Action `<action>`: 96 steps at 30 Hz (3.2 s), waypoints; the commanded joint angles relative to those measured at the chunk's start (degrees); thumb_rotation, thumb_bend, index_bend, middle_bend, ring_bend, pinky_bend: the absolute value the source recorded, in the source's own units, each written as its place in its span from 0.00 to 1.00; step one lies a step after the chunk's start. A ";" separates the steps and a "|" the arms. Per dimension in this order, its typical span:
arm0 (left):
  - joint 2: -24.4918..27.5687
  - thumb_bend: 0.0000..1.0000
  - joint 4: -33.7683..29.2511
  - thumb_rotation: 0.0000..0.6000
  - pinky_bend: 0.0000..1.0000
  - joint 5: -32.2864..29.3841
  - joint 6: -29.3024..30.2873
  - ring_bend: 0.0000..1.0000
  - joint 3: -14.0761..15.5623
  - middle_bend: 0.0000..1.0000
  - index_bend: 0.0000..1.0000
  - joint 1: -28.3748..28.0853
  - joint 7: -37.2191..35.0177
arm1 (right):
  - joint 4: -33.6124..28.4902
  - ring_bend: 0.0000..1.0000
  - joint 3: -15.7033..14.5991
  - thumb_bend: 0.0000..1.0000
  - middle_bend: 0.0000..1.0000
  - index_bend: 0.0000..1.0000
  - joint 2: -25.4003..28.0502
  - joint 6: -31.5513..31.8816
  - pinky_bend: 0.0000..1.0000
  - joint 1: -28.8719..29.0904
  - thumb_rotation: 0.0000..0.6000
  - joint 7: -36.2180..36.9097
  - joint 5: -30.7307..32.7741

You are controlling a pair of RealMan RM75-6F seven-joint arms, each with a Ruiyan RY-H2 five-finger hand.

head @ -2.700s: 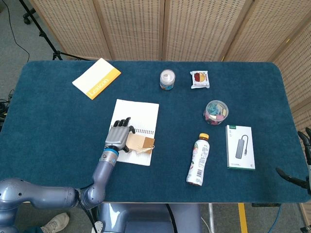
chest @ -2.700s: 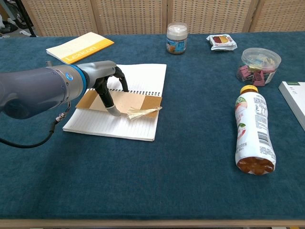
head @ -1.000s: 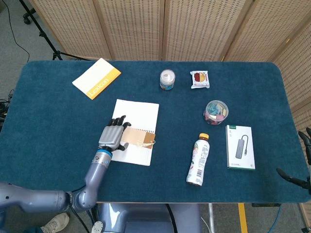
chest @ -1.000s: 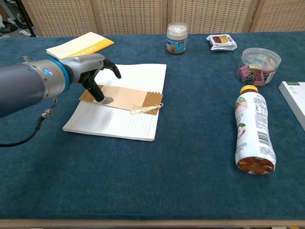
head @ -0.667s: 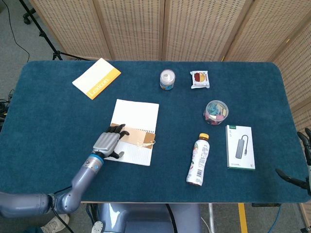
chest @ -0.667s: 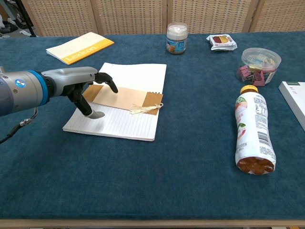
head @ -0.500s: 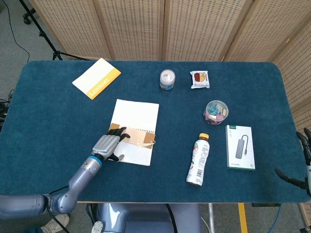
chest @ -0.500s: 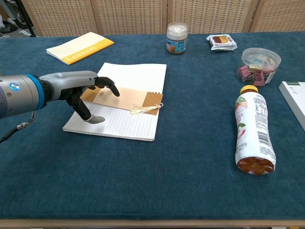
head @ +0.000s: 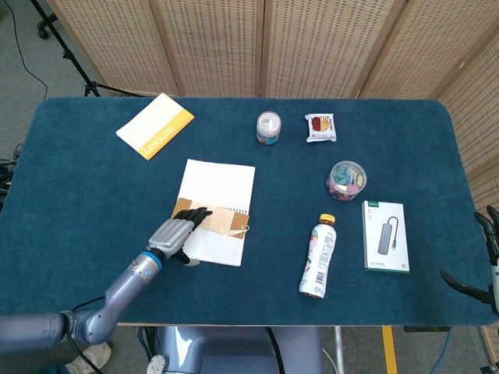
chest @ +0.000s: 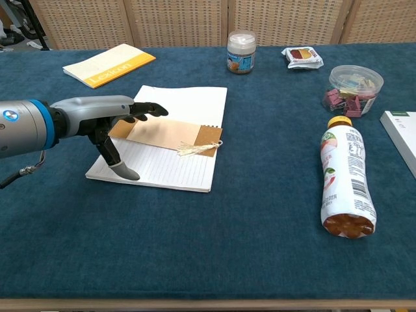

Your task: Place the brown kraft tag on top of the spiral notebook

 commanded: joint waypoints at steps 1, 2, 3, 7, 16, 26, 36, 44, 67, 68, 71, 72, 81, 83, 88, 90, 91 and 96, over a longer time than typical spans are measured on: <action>-0.48 0.10 1.34 1.00 0.00 -1.27 -0.87 0.00 0.57 0.00 0.00 -1.07 1.00 | -0.04 0.00 -0.03 0.03 0.00 0.00 0.05 -0.06 0.00 0.01 1.00 0.08 -0.01; -0.66 0.10 1.54 1.00 0.00 -1.77 -0.95 0.00 0.59 0.00 0.00 -1.22 0.99 | -0.03 0.00 -0.03 0.03 0.00 0.00 0.05 -0.08 0.00 0.01 1.00 0.10 0.02; -0.78 0.10 1.62 1.00 0.00 -2.13 -0.94 0.00 0.61 0.00 0.00 -1.32 0.97 | -0.03 0.00 -0.02 0.03 0.00 0.00 0.04 -0.09 0.00 0.02 1.00 0.09 0.03; -1.06 0.12 1.52 1.00 0.00 -4.80 -1.20 0.00 0.69 0.00 0.00 -1.52 0.21 | -0.06 0.00 -0.01 0.03 0.00 0.00 0.02 -0.17 0.00 0.07 1.00 -0.01 0.07; -1.05 0.17 -0.82 1.00 0.00 -8.14 0.34 0.00 0.57 0.00 0.00 -1.63 -0.67 | -0.10 0.00 -0.06 0.03 0.00 0.00 0.10 -0.07 0.00 0.03 1.00 0.20 -0.06; -1.40 0.20 -1.96 1.00 0.00 -12.85 1.80 0.00 0.65 0.00 0.00 -2.82 0.53 | -0.11 0.00 -0.09 0.03 0.00 0.00 0.16 -0.06 0.00 0.02 1.00 0.37 -0.09; -1.31 0.21 -2.40 1.00 0.00 -13.29 2.27 0.00 0.68 0.00 0.00 -3.07 0.13 | -0.20 0.00 -0.12 0.03 0.00 0.00 0.18 0.02 0.00 -0.01 1.00 0.29 -0.15; -1.67 0.21 -2.55 1.00 0.00 -13.91 2.15 0.00 1.22 0.00 0.00 -3.44 0.36 | -0.26 0.00 -0.11 0.03 0.00 0.00 0.34 0.10 0.00 -0.09 1.00 0.56 -0.08; -1.02 0.21 -3.99 1.00 0.00 -16.23 3.34 0.00 2.43 0.00 0.00 -4.74 2.64 | -0.36 0.00 -0.11 0.03 0.00 0.00 0.52 0.23 0.00 -0.17 1.00 0.80 -0.13; -0.99 0.21 -4.00 1.00 0.00 -16.19 3.40 0.00 2.48 0.00 0.00 -4.73 2.68 | -0.37 0.00 -0.11 0.03 0.00 0.00 0.52 0.24 0.00 -0.18 1.00 0.79 -0.12; -0.66 0.21 -4.16 1.00 0.00 -16.62 3.24 0.00 2.77 0.00 0.00 -4.88 2.94 | -0.37 0.00 -0.10 0.03 0.00 0.00 0.52 0.29 0.00 -0.20 1.00 0.82 -0.14; -0.58 0.21 -4.21 1.00 0.00 -16.74 3.24 0.00 2.72 0.00 0.00 -4.91 2.89 | -0.36 0.00 -0.10 0.03 0.00 0.00 0.53 0.28 0.00 -0.20 1.00 0.81 -0.12; -0.73 0.21 -4.10 1.00 0.00 -16.37 3.41 0.00 2.78 0.00 0.00 -4.98 2.79 | -0.37 0.00 -0.07 0.03 0.00 0.00 0.53 0.26 0.00 -0.19 1.00 0.86 -0.07; -0.70 0.21 -4.15 1.00 0.00 -16.51 3.18 0.00 2.96 0.00 0.00 -5.15 3.02 | -0.37 0.00 -0.04 0.03 0.00 0.00 0.56 0.34 0.00 -0.22 1.00 0.94 -0.05; -0.59 0.21 -4.36 1.00 0.00 -16.65 2.83 0.00 3.12 0.00 0.00 -5.38 3.09 | -0.36 0.00 -0.09 0.03 0.00 0.00 0.61 0.41 0.00 -0.26 1.00 1.02 -0.18; -0.53 0.21 -4.40 1.00 0.00 -16.65 2.83 0.00 3.15 0.00 0.00 -5.42 3.09 | -0.41 0.00 -0.08 0.03 0.00 0.00 0.62 0.42 0.00 -0.27 1.00 0.98 -0.16; -0.51 0.21 -4.42 1.00 0.00 -16.64 2.87 0.00 3.18 0.00 0.00 -5.43 3.12 | -0.42 0.00 -0.09 0.03 0.00 0.00 0.63 0.42 0.00 -0.28 1.00 0.98 -0.16; -0.41 0.21 -4.64 1.00 0.00 -16.76 3.02 0.00 3.55 0.00 0.00 -5.57 3.46 | -0.48 0.00 -0.13 0.03 0.00 0.00 0.66 0.44 0.00 -0.31 1.00 0.90 -0.21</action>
